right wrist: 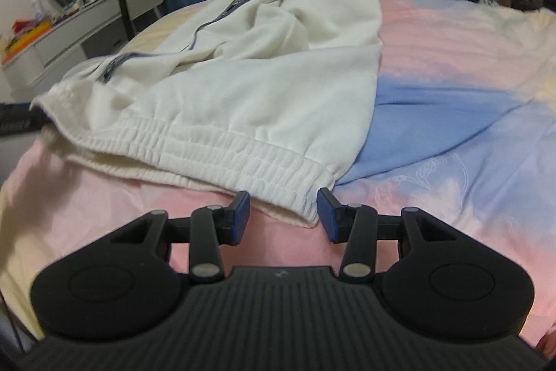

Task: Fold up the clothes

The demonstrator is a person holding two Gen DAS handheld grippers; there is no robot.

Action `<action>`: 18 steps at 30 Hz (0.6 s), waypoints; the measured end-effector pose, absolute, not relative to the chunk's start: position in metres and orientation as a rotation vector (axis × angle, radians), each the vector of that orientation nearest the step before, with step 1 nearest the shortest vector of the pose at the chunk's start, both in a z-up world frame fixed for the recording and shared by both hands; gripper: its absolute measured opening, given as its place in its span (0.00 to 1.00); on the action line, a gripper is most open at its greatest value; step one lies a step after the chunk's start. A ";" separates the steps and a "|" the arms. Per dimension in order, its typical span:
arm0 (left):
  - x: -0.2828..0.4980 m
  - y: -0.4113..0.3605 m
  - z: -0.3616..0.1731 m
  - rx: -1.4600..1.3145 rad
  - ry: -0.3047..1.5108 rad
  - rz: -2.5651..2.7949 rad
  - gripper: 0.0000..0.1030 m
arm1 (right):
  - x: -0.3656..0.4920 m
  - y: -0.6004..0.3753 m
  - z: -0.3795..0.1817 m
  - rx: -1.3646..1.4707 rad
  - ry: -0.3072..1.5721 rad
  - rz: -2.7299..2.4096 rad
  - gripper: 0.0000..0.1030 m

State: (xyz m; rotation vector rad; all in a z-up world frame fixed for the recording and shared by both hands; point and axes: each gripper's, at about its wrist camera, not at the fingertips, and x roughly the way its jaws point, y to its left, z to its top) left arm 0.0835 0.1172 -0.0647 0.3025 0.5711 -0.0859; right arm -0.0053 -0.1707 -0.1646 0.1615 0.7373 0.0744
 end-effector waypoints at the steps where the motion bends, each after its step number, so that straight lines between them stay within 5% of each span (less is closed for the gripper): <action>1: 0.084 0.112 -0.067 0.329 0.554 -0.097 0.57 | -0.004 -0.173 -0.165 0.183 0.733 0.058 0.44; 8: 0.097 0.067 -0.086 0.473 0.456 -0.012 0.58 | -0.009 -0.190 -0.146 0.247 0.561 -0.098 0.45; 14: 0.109 0.057 -0.072 0.398 0.349 0.045 0.57 | 0.003 -0.185 -0.164 0.258 0.674 -0.043 0.45; 18: 0.116 0.080 -0.056 0.206 0.358 0.062 0.40 | -0.003 -0.180 -0.156 0.248 0.622 0.013 0.44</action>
